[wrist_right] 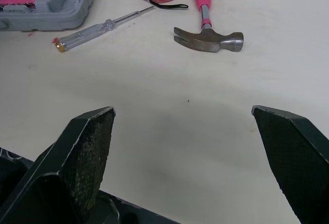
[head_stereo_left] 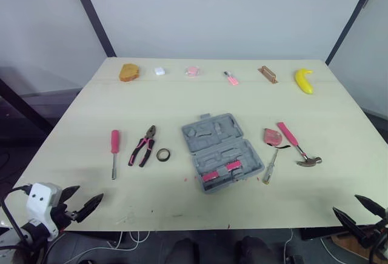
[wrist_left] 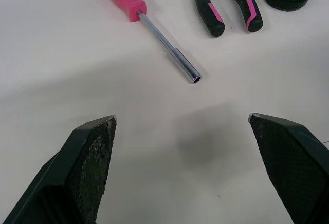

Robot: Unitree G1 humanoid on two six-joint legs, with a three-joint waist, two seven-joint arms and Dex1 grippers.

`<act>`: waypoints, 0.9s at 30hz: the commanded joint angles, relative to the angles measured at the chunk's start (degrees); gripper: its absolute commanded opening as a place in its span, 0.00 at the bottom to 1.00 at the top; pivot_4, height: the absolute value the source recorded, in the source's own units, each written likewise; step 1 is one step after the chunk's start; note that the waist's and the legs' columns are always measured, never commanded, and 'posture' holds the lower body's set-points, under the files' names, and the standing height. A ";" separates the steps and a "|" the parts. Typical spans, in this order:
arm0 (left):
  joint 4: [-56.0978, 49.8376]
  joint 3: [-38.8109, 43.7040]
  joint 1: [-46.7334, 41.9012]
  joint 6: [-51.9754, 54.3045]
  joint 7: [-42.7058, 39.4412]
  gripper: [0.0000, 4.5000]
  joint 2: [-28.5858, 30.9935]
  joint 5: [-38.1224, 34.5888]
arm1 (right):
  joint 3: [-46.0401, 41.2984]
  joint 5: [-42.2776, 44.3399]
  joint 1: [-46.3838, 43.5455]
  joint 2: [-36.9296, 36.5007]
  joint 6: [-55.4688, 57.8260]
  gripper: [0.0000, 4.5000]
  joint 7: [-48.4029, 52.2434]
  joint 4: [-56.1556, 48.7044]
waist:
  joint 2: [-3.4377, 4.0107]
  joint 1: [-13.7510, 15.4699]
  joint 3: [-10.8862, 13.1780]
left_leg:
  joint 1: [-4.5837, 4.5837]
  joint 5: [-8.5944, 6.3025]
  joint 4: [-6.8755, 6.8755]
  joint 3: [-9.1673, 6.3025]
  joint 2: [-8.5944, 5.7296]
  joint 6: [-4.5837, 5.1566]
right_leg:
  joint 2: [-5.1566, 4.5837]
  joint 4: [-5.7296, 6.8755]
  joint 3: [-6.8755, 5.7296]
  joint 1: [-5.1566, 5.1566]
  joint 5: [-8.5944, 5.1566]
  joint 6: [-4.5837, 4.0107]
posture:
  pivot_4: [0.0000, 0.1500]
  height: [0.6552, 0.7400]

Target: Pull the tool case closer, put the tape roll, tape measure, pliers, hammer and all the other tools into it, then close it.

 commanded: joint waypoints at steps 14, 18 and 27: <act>-0.56 -1.45 -1.59 -2.12 -6.53 0.98 1.92 -1.53 | 0.12 0.49 -0.74 -2.68 -2.82 1.00 5.75 3.76 | 0.01 0.55 -0.01 | 0.01 0.00 0.01 0.03 -0.03 0.00 | 0.03 -0.01 0.01 0.00 0.00 0.00 | 1.00 1.00; -1.45 -2.80 -2.78 -1.53 -8.05 0.98 2.19 -1.97 | 1.32 0.02 -1.00 -4.04 0.92 1.00 4.24 0.66 | 0.01 0.55 -0.01 | 0.01 0.00 0.01 0.04 -0.04 0.00 | 0.02 -0.01 0.02 0.00 0.00 0.00 | 1.00 1.00; -15.66 -9.21 -6.03 8.98 -6.34 0.98 2.01 -6.18 | 6.10 0.87 -10.67 -11.52 11.59 1.00 2.65 -8.03 | 0.02 0.56 -0.01 | 0.00 0.00 0.04 -0.01 -0.06 0.00 | 0.06 0.03 0.02 0.00 0.01 0.01 | 1.00 1.00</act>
